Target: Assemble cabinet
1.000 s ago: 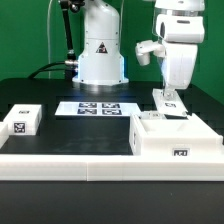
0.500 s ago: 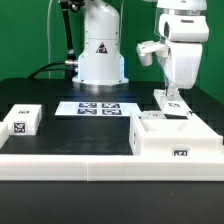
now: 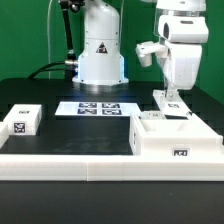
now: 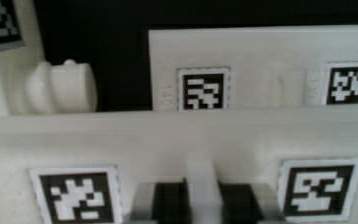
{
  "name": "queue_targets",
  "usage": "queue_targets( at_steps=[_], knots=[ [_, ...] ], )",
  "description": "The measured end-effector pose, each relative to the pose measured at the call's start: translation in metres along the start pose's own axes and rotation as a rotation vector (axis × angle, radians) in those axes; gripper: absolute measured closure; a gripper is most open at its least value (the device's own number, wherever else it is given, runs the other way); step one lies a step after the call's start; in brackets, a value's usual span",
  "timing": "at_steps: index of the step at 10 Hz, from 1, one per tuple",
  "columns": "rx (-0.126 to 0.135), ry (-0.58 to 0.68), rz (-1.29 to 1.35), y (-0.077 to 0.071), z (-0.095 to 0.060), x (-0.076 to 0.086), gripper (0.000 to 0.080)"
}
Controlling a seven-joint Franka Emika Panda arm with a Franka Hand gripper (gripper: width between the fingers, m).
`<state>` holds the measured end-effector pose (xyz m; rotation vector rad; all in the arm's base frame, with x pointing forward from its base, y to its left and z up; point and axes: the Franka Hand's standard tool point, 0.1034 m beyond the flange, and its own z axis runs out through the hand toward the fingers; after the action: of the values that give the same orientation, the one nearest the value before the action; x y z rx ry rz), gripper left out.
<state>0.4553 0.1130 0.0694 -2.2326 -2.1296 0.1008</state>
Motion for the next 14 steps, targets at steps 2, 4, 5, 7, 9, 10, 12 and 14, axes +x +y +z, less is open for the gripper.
queue_targets(
  at_steps=[2,4,5,7,9,10,12,14],
  knots=[
    [0.002,0.000,0.001,0.0002,0.0010,-0.0005,0.0731],
    [0.006,0.000,0.004,0.0007,0.0034,-0.0012,0.0731],
    [0.006,0.001,0.004,0.0015,0.0037,-0.0009,0.0731],
    [0.005,0.001,0.004,0.0021,0.0035,-0.0009,0.0730],
    [0.003,0.002,0.007,0.0027,0.0026,0.0010,0.0730],
    [0.001,0.003,0.008,0.0010,0.0034,0.0006,0.0730],
    [0.004,0.003,0.010,0.0007,0.0044,-0.0003,0.0731],
    [0.006,0.002,0.011,0.0020,0.0039,-0.0003,0.0731]
  ],
)
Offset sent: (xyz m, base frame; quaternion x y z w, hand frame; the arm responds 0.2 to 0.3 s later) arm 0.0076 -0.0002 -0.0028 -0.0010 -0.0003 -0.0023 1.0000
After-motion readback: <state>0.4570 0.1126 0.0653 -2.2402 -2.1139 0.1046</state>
